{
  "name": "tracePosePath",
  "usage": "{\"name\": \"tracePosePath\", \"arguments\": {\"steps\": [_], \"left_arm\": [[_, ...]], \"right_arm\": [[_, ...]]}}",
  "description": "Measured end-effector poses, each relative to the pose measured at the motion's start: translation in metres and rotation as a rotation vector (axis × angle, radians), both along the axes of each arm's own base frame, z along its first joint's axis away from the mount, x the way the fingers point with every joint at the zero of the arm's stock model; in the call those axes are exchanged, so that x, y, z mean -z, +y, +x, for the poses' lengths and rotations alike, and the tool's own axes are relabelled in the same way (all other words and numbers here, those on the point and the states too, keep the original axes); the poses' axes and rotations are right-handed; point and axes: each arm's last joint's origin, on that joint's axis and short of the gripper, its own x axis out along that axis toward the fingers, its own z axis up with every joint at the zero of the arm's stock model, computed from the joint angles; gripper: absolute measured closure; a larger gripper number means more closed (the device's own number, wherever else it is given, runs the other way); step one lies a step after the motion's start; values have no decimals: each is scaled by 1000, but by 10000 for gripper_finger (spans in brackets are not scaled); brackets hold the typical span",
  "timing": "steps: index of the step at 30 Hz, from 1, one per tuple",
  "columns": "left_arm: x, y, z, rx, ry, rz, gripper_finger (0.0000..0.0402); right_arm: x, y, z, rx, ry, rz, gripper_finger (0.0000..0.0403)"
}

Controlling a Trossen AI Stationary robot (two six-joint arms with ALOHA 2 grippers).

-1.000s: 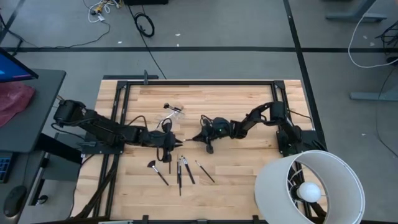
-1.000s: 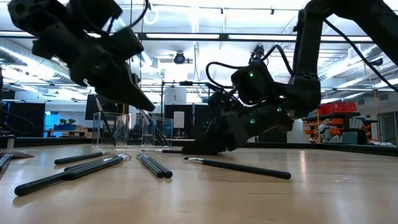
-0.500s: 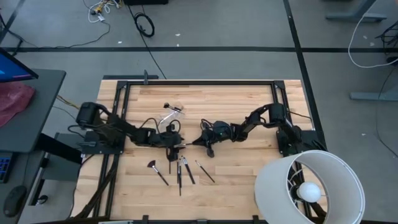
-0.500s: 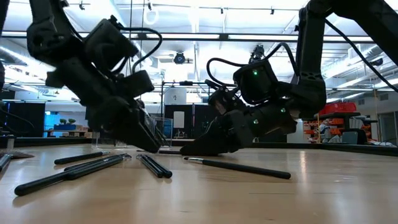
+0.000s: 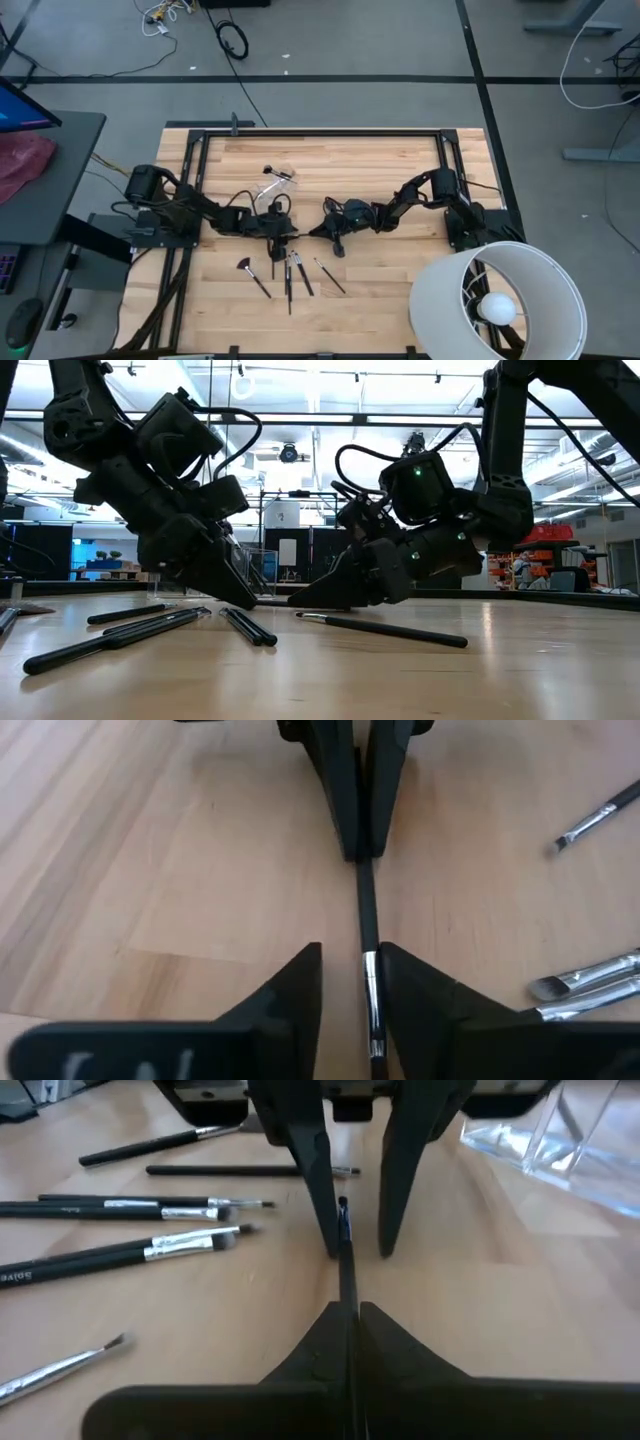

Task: Put items in baskets/containers
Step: Put the eyeshadow brush into the left section of the transparent organizer

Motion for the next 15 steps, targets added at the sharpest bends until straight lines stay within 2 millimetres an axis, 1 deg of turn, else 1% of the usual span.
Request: {"name": "tracePosePath", "arguments": {"steps": [4, 10, 15], "left_arm": [[0, 0, 0, 1, 1, -13, 328], [0, -1, 0, 1, 2, -20, 362], [0, -1, 0, 1, -1, -22, 372]], "right_arm": [[-5, 1, 2, 0, -49, -6, 394], [-5, 1, 2, 2, -51, -7, 394], [-5, 1, 2, 3, -46, -8, 394]]}}
